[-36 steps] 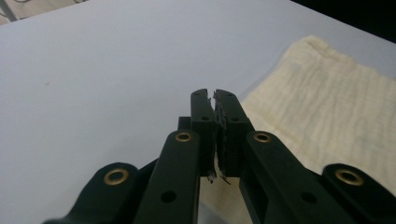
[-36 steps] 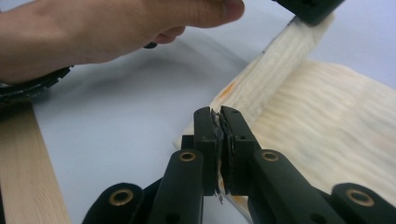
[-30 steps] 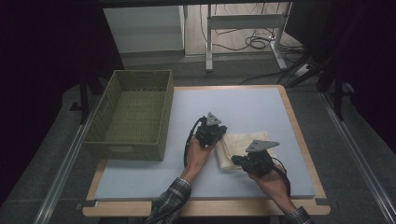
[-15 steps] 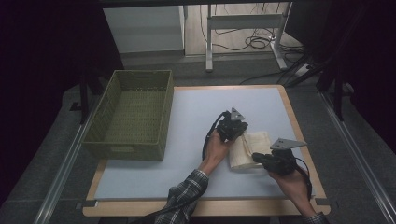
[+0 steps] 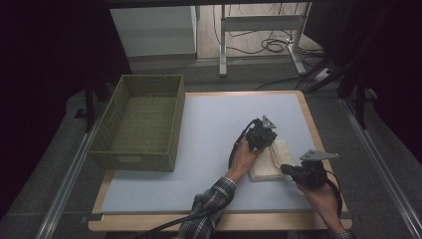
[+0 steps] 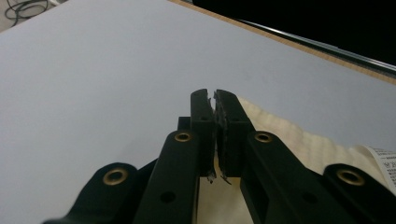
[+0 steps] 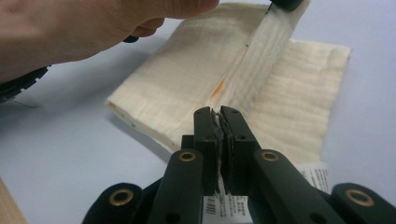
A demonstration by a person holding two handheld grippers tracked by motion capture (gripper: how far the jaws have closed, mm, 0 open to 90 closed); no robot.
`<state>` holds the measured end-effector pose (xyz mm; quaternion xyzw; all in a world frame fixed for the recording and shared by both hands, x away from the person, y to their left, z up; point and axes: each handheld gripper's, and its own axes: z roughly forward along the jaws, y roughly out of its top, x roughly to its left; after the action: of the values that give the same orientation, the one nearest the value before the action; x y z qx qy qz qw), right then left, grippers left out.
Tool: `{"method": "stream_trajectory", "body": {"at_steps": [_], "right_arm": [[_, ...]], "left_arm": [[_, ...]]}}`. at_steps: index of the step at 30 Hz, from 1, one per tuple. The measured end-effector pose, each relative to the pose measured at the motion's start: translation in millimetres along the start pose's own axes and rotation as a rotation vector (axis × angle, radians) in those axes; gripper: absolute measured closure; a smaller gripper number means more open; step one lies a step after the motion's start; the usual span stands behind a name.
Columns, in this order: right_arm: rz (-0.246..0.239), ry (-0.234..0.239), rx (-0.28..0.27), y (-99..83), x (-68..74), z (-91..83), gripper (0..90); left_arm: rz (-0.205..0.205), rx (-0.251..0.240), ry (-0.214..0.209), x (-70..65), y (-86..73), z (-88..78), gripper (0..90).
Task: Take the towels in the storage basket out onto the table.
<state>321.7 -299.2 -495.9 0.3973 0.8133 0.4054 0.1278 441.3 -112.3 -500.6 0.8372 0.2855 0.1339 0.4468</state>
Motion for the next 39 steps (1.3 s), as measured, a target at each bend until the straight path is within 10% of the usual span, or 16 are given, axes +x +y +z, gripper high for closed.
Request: {"method": "stream_trajectory", "body": {"at_steps": [8, 27, 36, 39], "right_arm": [[0.033, -0.019, -0.007, -8.8, -11.1, -1.9, 84.4], [0.061, -0.127, -0.005, -17.3, -31.3, -26.8, 69.2], [0.040, -0.137, 0.022, 27.9, -37.9, 21.7, 58.1], [0.059, -0.160, 0.070, 33.4, -46.2, 40.8, 69.3]], "left_arm": [[-0.019, -0.013, -0.009, -0.7, 0.7, 9.2, 75.8], [-0.023, 0.021, 0.059, 18.6, -22.9, -34.2, 52.0], [-0.042, 0.039, 0.085, 28.8, -45.7, -52.0, 36.8], [-0.054, 0.042, 0.088, 31.8, -52.6, -55.1, 36.1]]}}
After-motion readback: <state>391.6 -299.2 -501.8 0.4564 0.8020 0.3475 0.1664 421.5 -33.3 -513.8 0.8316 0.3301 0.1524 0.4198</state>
